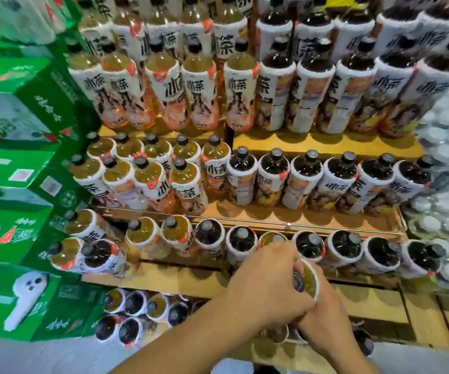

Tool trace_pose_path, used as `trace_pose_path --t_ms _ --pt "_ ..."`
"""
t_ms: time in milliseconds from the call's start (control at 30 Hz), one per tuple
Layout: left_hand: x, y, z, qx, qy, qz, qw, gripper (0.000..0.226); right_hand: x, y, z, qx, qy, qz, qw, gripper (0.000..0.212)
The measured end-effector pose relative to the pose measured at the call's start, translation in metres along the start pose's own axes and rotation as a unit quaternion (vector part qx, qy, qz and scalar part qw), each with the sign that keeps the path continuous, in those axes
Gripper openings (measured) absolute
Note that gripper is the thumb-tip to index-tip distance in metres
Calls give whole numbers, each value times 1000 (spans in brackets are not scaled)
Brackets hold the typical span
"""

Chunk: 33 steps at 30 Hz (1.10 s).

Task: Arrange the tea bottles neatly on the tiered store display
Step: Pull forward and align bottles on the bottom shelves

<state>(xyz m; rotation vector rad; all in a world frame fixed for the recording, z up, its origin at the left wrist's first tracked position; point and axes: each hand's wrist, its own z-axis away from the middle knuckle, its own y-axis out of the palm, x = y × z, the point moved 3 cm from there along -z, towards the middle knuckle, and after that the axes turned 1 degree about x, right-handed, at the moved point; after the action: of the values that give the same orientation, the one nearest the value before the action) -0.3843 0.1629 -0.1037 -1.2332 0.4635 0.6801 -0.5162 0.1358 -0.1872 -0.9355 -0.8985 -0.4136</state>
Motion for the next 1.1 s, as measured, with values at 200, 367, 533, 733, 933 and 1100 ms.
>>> trace_pose_path --t_ms 200,367,533,733,933,1100 --pt "100 -55 51 -42 -24 44 998 25 45 115 -11 28 24 45 998 50" --pt "186 -103 88 -86 -19 86 992 31 94 200 -25 38 -8 45 998 64" --pt "315 -154 126 -260 -163 154 939 25 138 254 -50 30 -22 19 999 77" --pt "415 -132 111 -55 -336 -87 936 51 202 295 -94 24 -80 3 997 66" --pt "430 -128 97 -66 -289 -74 952 42 233 321 -132 -3 -90 24 996 68" --pt "427 -127 95 -66 -280 -77 955 61 236 345 -159 -32 -70 16 997 66"
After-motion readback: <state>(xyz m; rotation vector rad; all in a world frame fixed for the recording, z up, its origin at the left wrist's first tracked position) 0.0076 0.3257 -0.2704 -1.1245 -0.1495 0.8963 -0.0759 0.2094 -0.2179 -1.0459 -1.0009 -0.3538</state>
